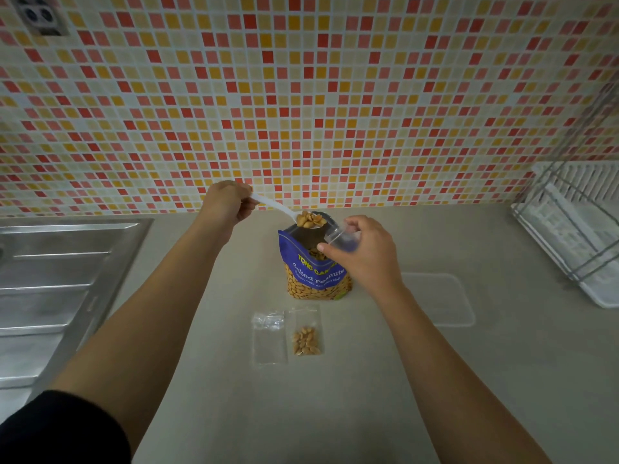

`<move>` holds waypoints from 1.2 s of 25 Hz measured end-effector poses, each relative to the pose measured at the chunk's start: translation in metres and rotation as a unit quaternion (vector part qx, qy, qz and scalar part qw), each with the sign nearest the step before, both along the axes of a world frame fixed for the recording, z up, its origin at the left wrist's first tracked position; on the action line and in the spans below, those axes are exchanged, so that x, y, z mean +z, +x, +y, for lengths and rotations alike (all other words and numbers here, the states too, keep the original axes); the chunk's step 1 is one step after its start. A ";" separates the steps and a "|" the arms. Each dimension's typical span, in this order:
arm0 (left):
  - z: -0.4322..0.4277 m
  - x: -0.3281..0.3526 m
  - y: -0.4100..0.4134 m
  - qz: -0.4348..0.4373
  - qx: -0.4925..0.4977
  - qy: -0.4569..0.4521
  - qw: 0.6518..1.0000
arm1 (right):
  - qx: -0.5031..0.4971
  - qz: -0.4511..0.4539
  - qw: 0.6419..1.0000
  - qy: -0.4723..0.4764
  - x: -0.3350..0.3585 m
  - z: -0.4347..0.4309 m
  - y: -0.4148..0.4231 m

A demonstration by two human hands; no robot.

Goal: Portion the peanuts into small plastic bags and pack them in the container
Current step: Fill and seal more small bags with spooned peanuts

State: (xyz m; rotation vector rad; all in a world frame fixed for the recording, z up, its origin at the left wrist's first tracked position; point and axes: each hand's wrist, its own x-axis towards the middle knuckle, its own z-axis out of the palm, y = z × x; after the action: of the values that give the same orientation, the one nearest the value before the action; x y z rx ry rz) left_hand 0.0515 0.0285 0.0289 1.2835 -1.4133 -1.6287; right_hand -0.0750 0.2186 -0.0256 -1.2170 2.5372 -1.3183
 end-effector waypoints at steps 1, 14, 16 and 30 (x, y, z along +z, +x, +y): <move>0.000 0.005 -0.002 0.002 -0.007 -0.003 1.000 | -0.002 -0.001 1.000 -0.001 0.000 -0.002 0.000; 0.028 0.064 -0.045 -0.151 -0.197 -0.246 0.937 | -0.020 -0.072 0.997 -0.026 0.005 -0.019 0.006; 0.038 0.076 -0.051 -0.169 -0.250 -0.315 0.900 | -0.023 -0.085 0.995 -0.039 0.006 -0.019 0.006; 0.041 -0.011 -0.026 -0.334 -0.259 -0.469 0.775 | -0.055 -0.226 0.960 -0.156 -0.001 0.002 -0.002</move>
State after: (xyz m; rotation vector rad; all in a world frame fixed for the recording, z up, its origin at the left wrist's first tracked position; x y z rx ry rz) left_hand 0.0254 0.0691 0.0176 0.8667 -2.7139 -0.4229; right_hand -0.0775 0.2210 -0.0266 -0.6972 2.1532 -1.8262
